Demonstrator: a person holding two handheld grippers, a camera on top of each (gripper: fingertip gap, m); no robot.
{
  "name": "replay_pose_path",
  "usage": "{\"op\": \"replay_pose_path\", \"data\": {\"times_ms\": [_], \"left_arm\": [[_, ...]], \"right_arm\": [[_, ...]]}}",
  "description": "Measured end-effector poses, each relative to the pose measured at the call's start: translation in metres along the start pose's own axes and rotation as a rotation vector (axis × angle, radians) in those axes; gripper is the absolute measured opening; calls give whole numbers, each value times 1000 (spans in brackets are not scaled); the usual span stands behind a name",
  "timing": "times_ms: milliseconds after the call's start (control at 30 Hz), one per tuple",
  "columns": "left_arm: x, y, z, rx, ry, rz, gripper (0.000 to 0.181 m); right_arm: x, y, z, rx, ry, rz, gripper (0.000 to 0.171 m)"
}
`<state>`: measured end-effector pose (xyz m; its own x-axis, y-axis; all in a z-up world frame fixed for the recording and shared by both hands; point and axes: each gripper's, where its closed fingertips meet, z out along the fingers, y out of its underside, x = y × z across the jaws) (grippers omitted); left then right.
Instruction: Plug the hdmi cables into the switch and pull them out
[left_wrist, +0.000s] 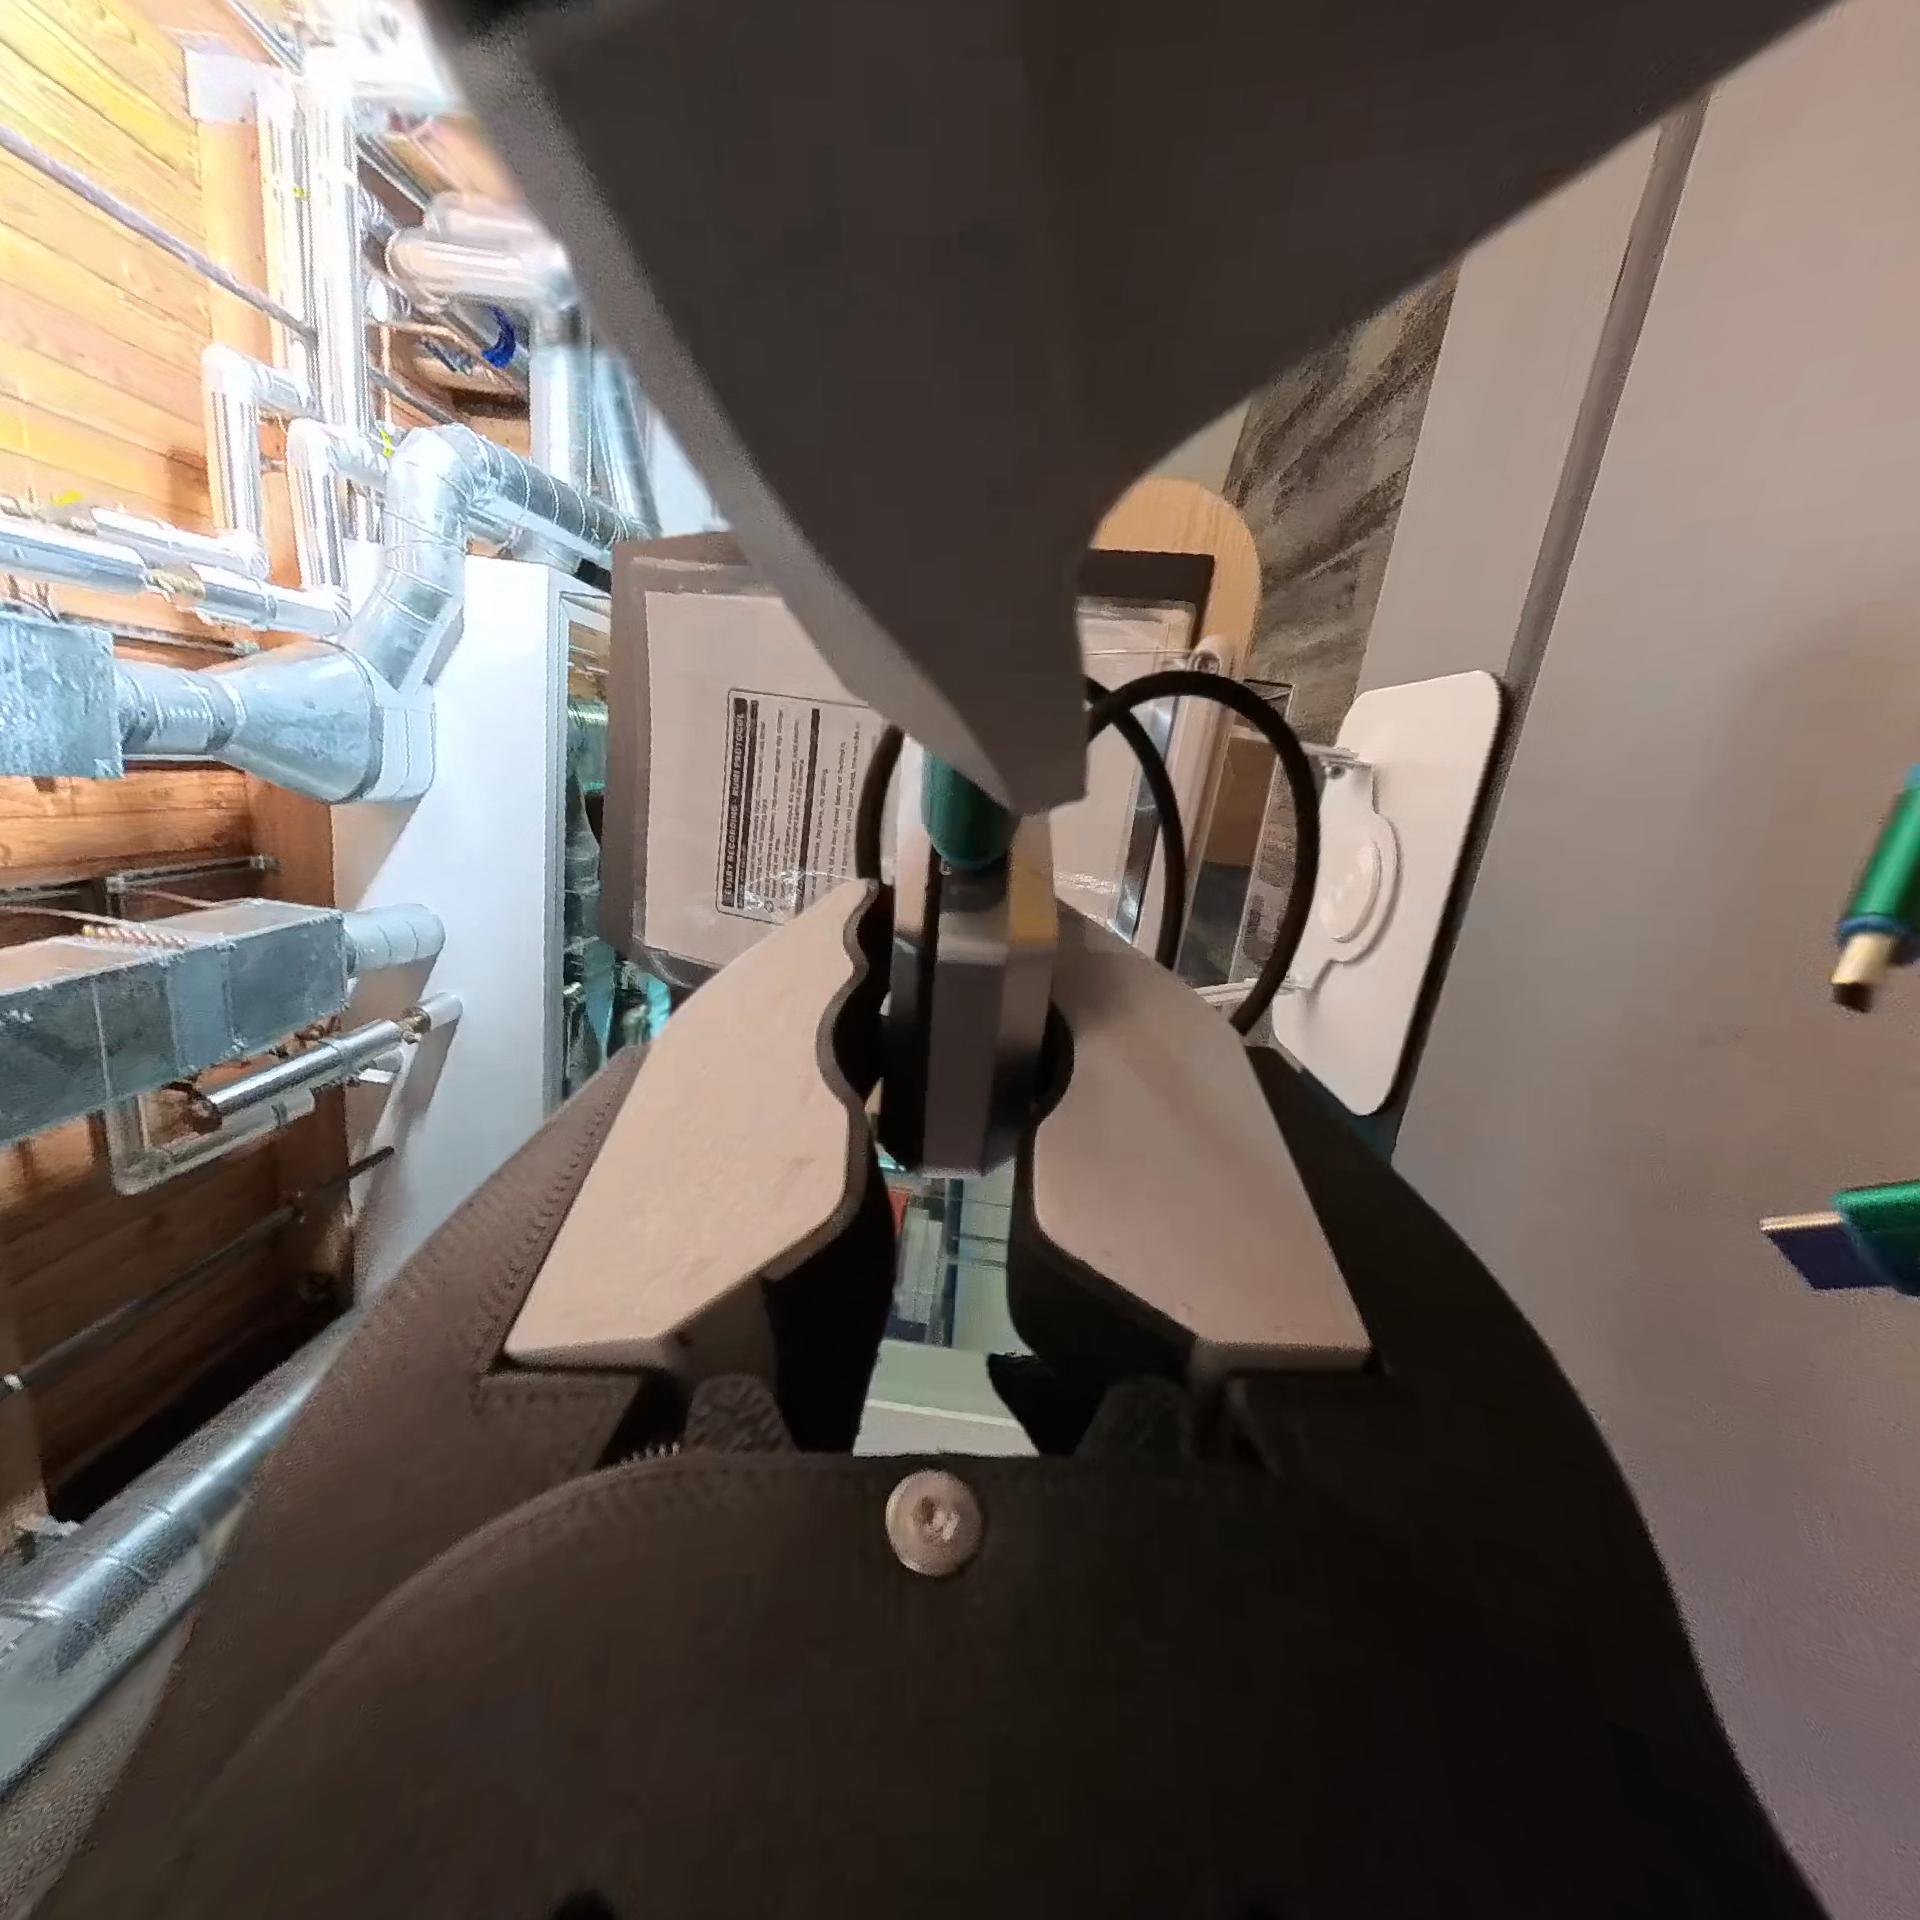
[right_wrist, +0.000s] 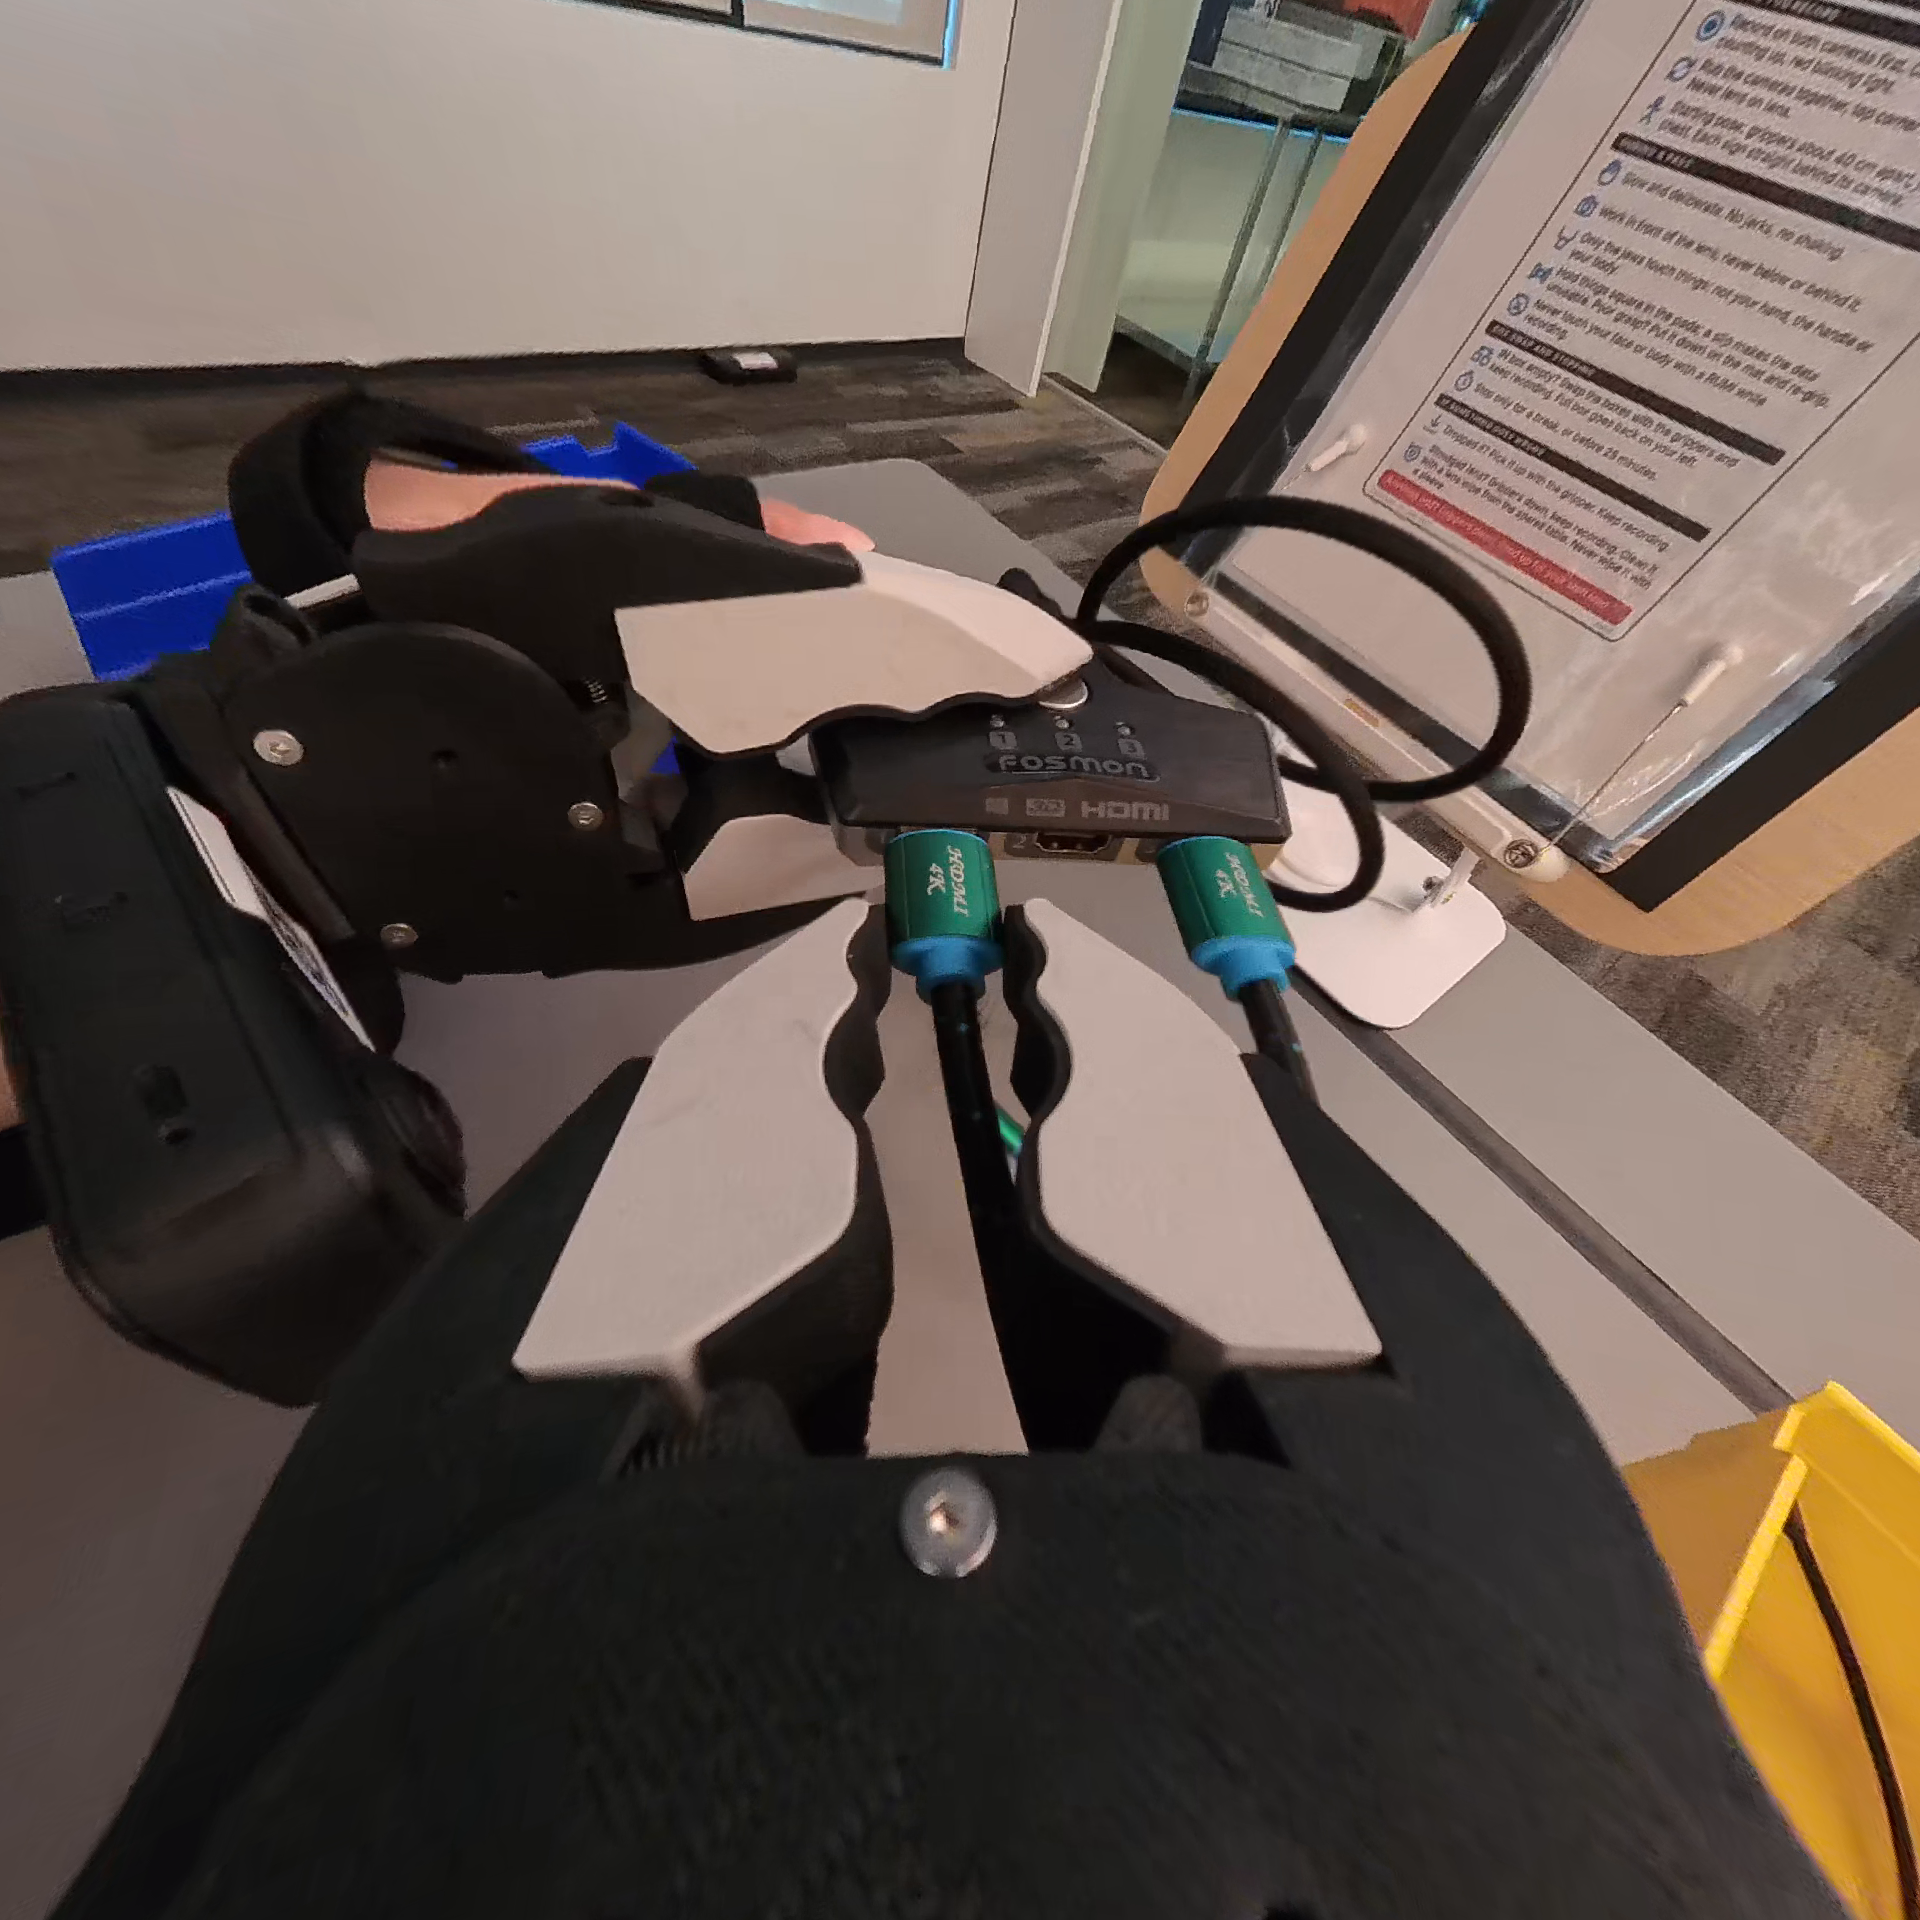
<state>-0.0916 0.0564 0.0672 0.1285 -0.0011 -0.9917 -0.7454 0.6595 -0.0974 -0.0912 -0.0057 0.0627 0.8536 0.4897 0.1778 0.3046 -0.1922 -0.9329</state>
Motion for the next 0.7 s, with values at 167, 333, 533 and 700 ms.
{"op": "replay_pose_path", "data": {"times_ms": [167, 333, 533, 700], "left_arm": [[-1, 3, 2, -15, -9, -32, 23], [1, 5, 4, -18, 5, -42, 23], [5, 7, 6, -21, 33, -61, 23], [1, 1, 3, 10, 28, -70, 23]], "right_arm": [[1, -1, 2, 22, 6, 27, 23], [2, -1, 4, 27, 23, 51, 23], [0, 1, 8, 26, 35, 38, 22], [-1, -2, 0, 16, -48, -1, 22]]}}
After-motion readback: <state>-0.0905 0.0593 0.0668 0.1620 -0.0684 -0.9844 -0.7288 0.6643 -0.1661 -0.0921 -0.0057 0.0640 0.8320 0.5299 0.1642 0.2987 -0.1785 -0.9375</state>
